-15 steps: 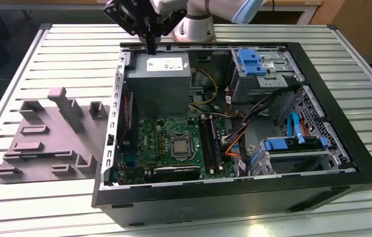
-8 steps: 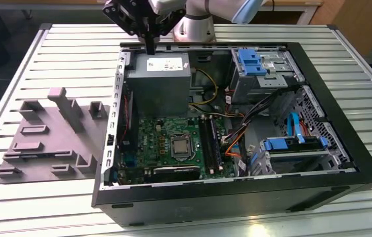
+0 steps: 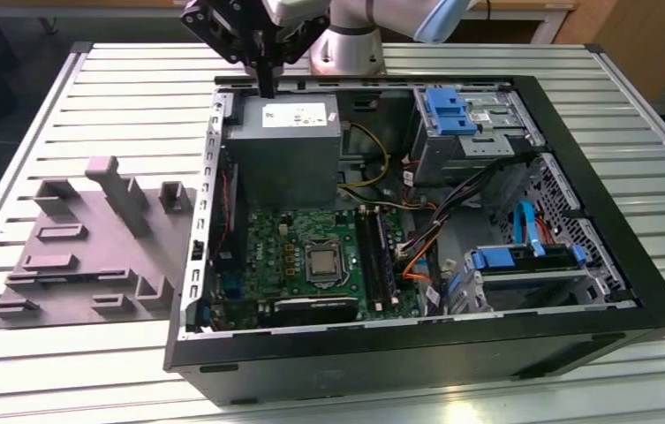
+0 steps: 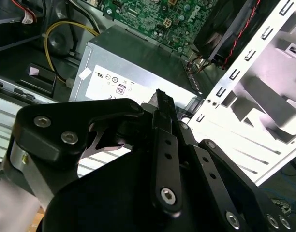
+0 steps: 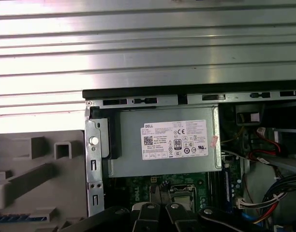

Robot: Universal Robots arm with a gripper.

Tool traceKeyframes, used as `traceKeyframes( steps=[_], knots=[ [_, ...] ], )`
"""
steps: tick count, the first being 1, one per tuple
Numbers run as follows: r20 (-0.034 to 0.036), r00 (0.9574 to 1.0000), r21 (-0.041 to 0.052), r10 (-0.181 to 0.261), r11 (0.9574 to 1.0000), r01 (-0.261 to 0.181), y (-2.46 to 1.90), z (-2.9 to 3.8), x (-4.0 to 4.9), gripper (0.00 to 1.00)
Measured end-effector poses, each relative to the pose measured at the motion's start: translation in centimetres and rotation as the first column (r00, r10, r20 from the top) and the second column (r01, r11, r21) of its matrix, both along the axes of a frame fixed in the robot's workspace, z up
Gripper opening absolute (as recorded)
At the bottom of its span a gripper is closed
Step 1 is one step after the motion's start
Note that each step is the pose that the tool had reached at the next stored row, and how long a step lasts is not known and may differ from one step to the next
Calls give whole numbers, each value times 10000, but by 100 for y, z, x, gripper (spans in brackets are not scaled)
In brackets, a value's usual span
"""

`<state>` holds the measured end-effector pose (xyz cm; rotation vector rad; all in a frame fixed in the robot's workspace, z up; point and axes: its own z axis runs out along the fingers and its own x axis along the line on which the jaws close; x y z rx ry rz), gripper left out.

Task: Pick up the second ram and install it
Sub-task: 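Reach for the second ram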

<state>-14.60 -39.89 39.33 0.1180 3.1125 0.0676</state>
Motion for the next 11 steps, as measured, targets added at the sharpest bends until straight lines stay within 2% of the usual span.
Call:
traceKeyframes(
  steps=[11],
  knots=[
    [0, 10000, 0, 0, 10000, 0, 0, 0, -37, 11]
  ],
)
